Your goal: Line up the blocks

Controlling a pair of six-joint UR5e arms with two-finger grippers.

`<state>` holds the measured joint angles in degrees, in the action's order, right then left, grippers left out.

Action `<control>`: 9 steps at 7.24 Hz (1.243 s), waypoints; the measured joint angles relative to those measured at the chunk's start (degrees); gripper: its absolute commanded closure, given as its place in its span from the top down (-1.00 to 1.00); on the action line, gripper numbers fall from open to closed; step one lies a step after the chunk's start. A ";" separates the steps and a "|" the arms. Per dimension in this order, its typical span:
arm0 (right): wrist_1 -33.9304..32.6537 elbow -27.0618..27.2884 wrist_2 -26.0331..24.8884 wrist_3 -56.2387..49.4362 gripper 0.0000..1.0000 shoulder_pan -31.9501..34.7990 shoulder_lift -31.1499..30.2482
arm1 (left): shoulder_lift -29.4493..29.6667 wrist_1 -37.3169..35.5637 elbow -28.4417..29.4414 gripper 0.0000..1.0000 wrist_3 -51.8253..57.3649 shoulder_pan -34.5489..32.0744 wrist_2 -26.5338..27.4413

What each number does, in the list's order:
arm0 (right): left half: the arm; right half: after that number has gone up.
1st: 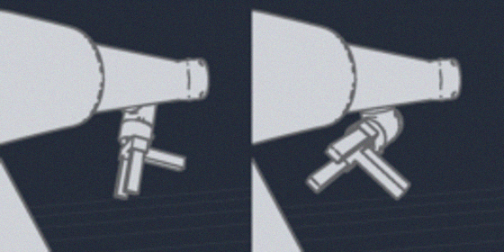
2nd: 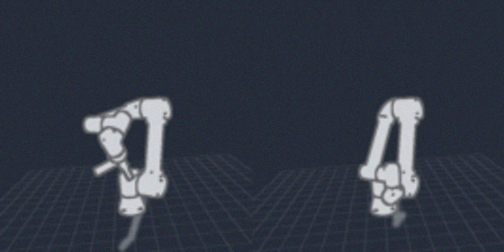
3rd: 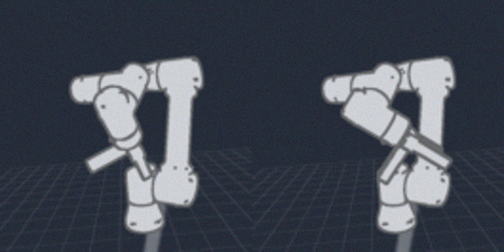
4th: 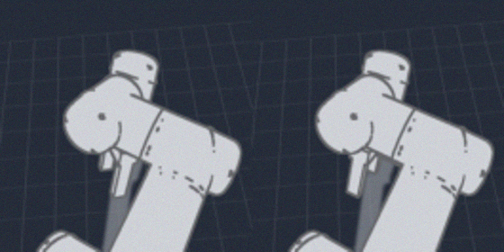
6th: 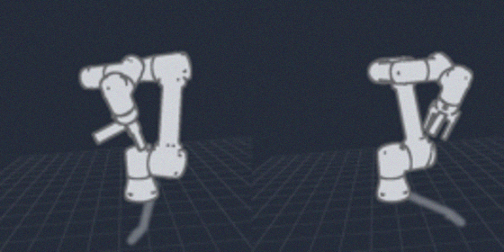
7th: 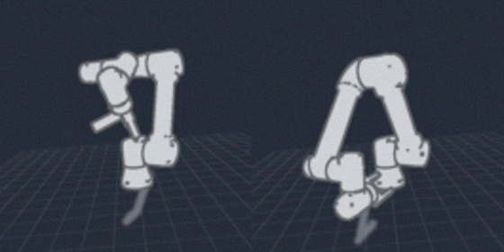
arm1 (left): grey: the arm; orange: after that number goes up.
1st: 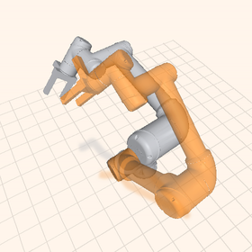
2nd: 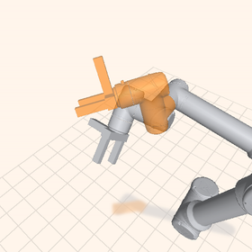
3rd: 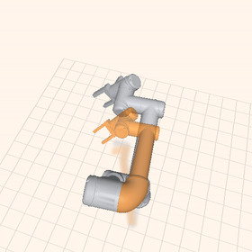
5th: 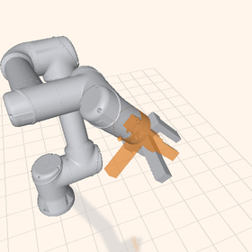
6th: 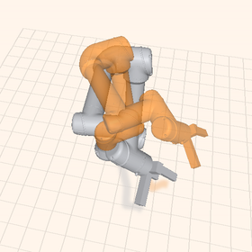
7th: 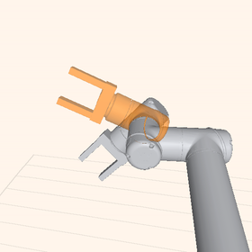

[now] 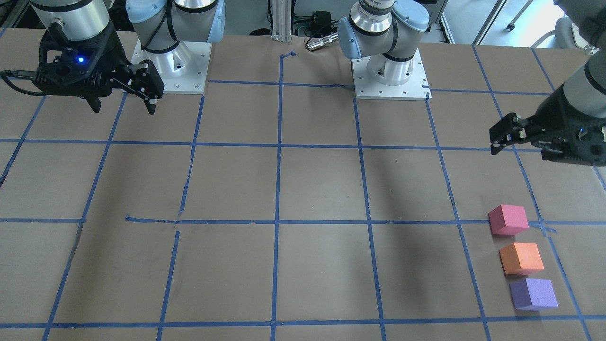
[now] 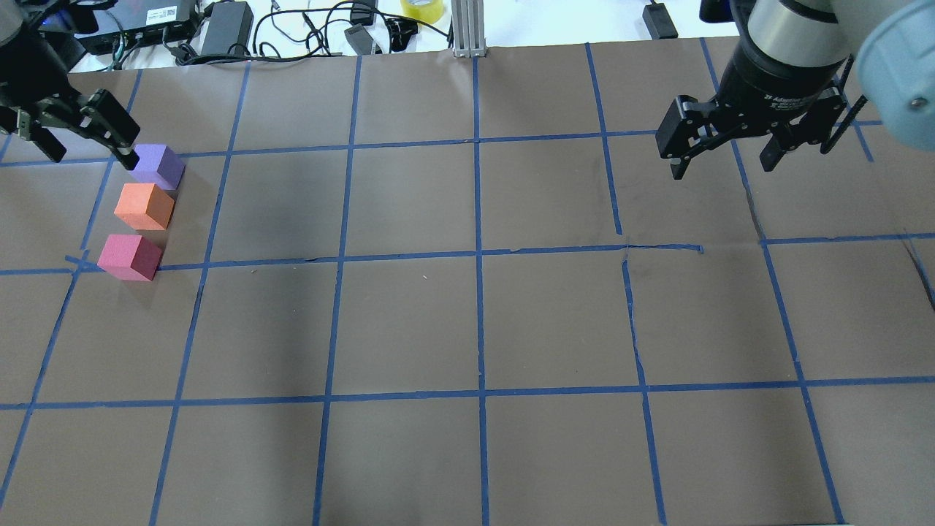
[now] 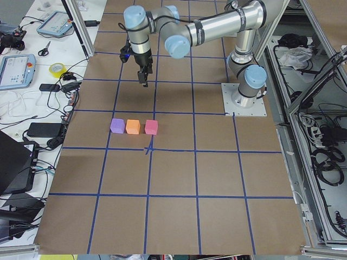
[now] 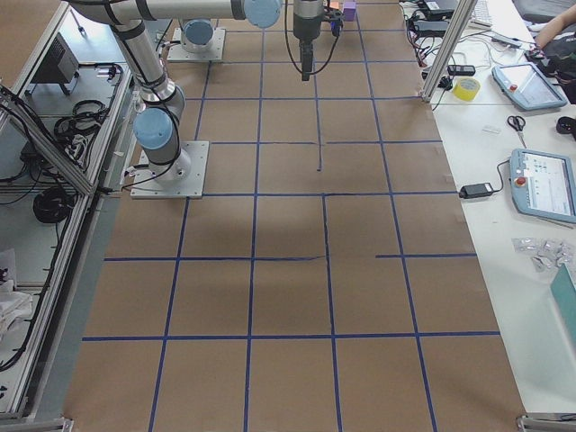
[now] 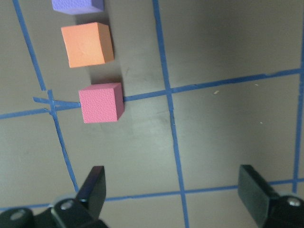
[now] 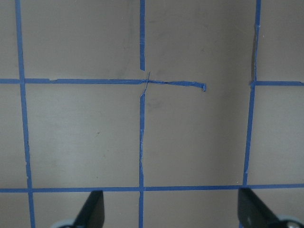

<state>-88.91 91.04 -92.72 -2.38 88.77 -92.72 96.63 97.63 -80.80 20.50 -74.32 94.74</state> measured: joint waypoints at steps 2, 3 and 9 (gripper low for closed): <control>0.03 -0.01 0.65 0.06 1.00 0.00 -0.04 | -3.29 4.74 0.62 1.00 -13.99 -8.44 -5.91; 0.05 -0.04 1.35 0.11 1.00 0.00 -0.05 | -3.91 4.18 0.14 1.00 -16.90 -12.69 -6.17; -0.05 0.09 2.06 0.18 1.00 -0.05 0.16 | -7.05 1.61 -1.68 1.00 -19.08 -16.62 -4.17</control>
<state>-88.96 91.13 -90.65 -2.20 88.72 -92.55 89.58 99.23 -82.48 1.42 -90.94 90.57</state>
